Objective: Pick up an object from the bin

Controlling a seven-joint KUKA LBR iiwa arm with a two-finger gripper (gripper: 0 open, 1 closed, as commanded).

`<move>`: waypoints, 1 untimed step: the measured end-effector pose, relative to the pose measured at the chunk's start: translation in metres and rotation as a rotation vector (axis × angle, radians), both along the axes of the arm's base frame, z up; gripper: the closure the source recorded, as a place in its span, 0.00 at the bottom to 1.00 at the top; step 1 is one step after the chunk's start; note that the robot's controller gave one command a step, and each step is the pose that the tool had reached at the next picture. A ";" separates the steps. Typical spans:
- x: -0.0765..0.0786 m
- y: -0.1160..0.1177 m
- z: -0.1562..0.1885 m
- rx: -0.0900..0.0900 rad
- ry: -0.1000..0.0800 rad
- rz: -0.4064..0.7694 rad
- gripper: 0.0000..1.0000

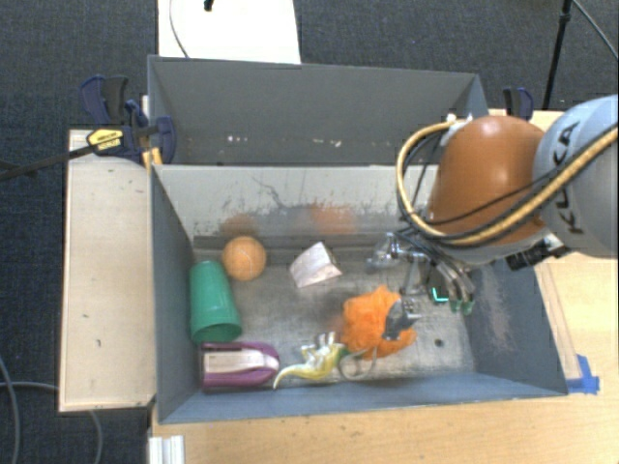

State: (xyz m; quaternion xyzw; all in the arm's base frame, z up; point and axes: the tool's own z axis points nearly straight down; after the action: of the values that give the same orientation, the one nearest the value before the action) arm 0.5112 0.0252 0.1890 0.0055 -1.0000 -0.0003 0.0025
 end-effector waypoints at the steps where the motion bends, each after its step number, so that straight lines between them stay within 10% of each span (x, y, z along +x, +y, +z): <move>1: 0.002 0.000 0.004 0.000 -0.008 -0.001 0.00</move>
Offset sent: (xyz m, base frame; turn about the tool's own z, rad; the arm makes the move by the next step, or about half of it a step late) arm 0.0373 -0.0333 -0.1190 0.1045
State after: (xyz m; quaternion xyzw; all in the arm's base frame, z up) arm 0.5130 0.0251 0.1926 0.0052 -1.0000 -0.0004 -0.0014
